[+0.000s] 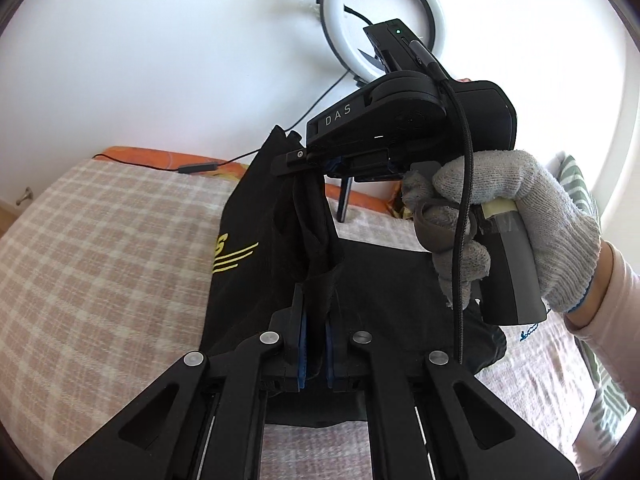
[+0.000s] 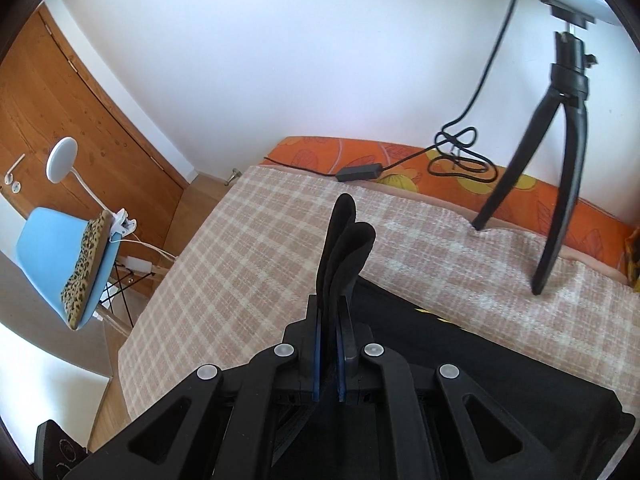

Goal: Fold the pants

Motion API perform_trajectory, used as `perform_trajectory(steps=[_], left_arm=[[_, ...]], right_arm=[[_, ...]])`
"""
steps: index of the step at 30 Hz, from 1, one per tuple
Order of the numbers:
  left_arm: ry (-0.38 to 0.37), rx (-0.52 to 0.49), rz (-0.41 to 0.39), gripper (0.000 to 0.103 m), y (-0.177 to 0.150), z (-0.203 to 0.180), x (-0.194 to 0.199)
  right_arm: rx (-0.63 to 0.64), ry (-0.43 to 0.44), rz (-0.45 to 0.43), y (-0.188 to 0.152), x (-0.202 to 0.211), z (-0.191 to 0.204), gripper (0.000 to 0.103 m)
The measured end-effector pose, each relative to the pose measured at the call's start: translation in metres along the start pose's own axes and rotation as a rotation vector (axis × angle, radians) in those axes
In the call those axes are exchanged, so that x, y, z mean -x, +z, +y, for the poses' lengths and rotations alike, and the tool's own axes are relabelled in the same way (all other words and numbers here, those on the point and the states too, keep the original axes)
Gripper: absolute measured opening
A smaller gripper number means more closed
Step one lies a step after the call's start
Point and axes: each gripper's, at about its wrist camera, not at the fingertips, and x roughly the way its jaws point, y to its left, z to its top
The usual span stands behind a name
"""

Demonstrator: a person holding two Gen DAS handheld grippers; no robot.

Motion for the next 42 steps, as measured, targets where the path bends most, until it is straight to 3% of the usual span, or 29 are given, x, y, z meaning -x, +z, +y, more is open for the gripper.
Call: perform_trajectory(steps=[14, 22, 30, 34, 35, 38, 42], left_arm=[[-0.151, -0.145, 0.141, 0.005, -0.013, -0.114, -0.040], [-0.217, -0.206, 0.235, 0.005, -0.035, -0.161, -0.076], [-0.220, -0.246, 0.280, 0.005, -0.047, -0.190, -0.098], [-0.229, -0.281, 0.301, 0.005, -0.055, -0.199, -0.099], [-0.232, -0.294, 0.307, 0.008, -0.056, -0.200, -0.099], [-0.266, -0.317, 0.311, 0.015, -0.060, -0.204, -0.092], [-0.285, -0.346, 0.295, 0.021, -0.060, -0.205, -0.074]], right_arm=[[-0.111, -0.059, -0.033, -0.057, 0.077, -0.116, 0.003], [-0.190, -0.081, -0.014, -0.090, 0.090, -0.175, 0.003], [-0.220, -0.056, 0.010, -0.102, 0.088, -0.205, 0.004], [-0.248, -0.068, 0.016, -0.106, 0.091, -0.217, 0.013], [-0.262, -0.066, 0.011, -0.107, 0.094, -0.219, 0.022], [-0.272, -0.102, -0.008, -0.107, 0.102, -0.221, 0.035], [-0.241, -0.154, -0.018, -0.109, 0.109, -0.213, 0.038]])
